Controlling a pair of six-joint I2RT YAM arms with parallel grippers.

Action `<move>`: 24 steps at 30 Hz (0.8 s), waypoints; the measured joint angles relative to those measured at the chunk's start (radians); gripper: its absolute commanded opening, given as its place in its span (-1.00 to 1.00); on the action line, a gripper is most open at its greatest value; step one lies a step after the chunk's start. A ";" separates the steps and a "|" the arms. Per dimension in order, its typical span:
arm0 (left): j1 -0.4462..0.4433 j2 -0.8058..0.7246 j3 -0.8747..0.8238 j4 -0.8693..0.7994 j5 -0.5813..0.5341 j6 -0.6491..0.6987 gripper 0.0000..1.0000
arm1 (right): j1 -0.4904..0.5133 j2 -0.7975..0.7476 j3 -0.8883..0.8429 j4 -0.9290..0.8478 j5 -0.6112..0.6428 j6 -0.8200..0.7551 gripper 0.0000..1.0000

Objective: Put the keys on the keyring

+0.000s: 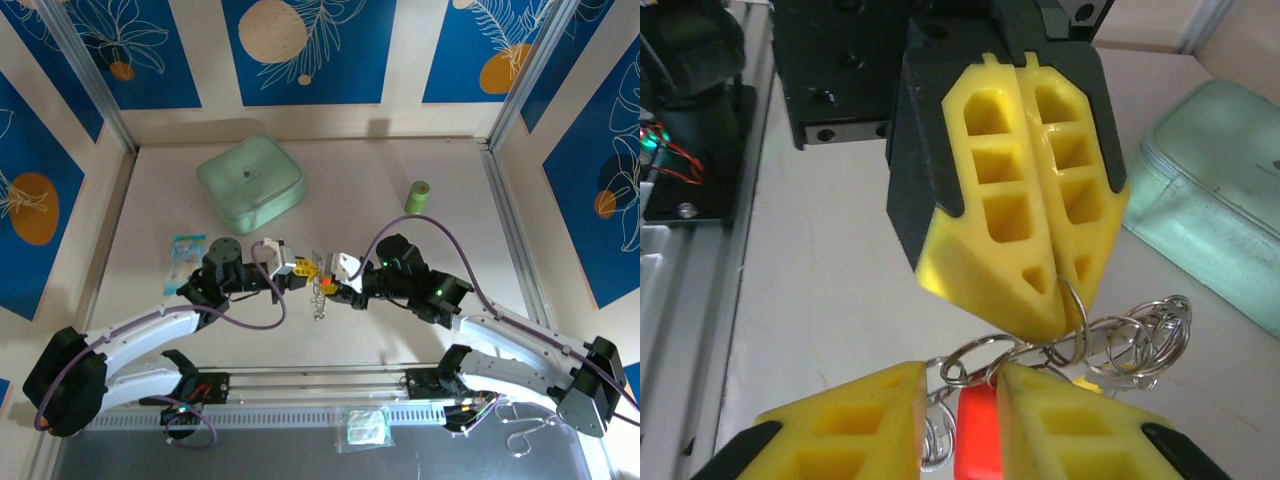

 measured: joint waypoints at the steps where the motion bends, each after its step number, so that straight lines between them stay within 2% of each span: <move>1: 0.000 0.000 -0.001 0.005 0.012 0.007 -1.00 | -0.021 -0.019 -0.001 -0.007 -0.032 0.005 -0.46; 7: -0.001 0.001 -0.017 0.021 0.078 0.053 -1.00 | -0.129 -0.092 -0.001 -0.020 -0.200 0.039 -0.50; 24: -0.009 0.001 -0.019 0.013 0.120 0.105 -1.00 | -0.115 0.051 0.044 -0.022 -0.231 0.041 -0.55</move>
